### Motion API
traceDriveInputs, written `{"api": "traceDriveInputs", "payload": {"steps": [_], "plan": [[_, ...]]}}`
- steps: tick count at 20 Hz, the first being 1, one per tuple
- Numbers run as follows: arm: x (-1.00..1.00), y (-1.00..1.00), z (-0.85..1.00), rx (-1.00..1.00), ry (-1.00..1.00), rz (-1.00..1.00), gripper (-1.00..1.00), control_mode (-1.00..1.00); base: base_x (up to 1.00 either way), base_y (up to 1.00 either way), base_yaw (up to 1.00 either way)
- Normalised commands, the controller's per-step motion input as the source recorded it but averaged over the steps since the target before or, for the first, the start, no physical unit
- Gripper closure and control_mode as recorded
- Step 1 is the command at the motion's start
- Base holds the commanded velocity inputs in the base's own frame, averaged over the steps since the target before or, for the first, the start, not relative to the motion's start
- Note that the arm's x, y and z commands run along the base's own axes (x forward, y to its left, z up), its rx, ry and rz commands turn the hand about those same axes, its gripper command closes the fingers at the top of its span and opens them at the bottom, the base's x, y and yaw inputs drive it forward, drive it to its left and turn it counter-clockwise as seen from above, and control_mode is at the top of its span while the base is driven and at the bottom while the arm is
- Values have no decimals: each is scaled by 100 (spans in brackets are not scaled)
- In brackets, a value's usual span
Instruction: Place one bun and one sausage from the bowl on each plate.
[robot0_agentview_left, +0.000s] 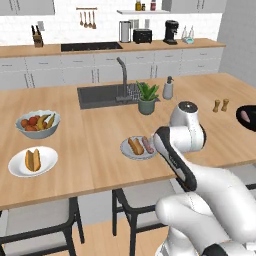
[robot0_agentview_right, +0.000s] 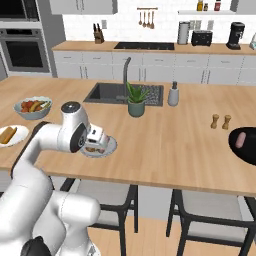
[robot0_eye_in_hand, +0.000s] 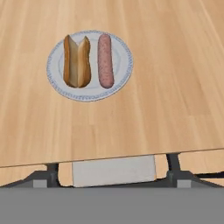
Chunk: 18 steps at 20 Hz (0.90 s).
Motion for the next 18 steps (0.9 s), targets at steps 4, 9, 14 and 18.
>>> {"api": "traceDriveInputs", "payload": {"steps": [4,9,14,18], "plan": [[-36,-7,-1,-3,0,0,-100,-100,0,0,0],[0,0,0,0,0,0,-100,-100,0,0,0],[0,0,0,0,0,0,-100,100,-5,-41,0],[0,0,0,0,0,0,-100,100,-6,-97,0]]}}
